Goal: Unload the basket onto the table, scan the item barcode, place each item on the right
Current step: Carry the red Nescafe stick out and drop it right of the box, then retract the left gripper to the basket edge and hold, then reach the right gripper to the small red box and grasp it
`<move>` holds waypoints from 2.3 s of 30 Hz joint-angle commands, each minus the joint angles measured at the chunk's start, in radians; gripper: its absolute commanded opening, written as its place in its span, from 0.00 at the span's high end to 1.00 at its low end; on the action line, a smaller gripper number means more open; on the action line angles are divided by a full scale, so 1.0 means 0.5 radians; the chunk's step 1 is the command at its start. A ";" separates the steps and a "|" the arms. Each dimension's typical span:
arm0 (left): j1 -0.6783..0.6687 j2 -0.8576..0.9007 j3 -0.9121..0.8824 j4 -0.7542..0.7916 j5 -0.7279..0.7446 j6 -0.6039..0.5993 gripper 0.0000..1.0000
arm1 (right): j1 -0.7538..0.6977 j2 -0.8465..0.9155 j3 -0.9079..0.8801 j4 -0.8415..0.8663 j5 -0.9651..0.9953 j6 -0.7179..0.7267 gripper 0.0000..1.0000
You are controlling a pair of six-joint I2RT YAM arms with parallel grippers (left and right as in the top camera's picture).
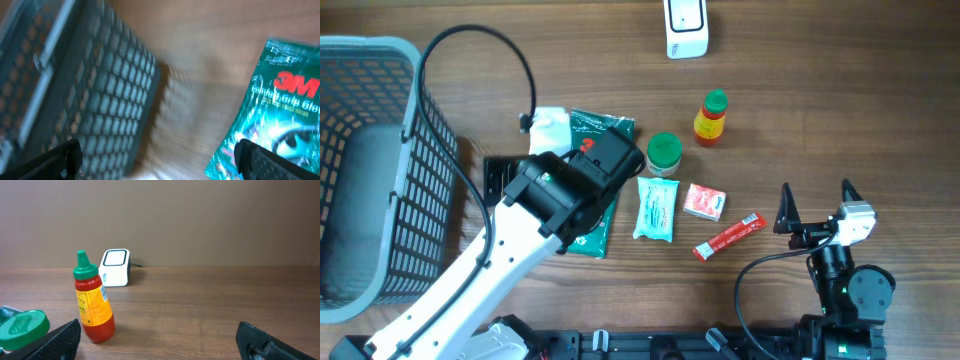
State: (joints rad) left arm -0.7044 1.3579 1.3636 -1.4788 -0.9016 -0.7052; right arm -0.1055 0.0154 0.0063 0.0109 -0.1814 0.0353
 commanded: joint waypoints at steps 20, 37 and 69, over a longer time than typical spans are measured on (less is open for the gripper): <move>0.005 -0.214 -0.846 0.379 0.706 -0.446 0.00 | 0.008 -0.012 -0.002 0.005 0.019 -0.019 0.00; 0.429 -0.249 -0.846 0.581 0.724 -0.174 0.00 | 0.009 0.032 -0.002 0.004 -0.005 1.093 0.00; 1.405 -0.269 -0.861 0.932 1.505 0.663 0.00 | 0.111 1.823 1.148 -1.152 -0.994 1.180 0.12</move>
State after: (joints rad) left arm -0.0078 1.2362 0.9451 -1.0130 -0.1581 -0.3935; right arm -0.0574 0.8635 0.5709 -0.5632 -0.6521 0.6743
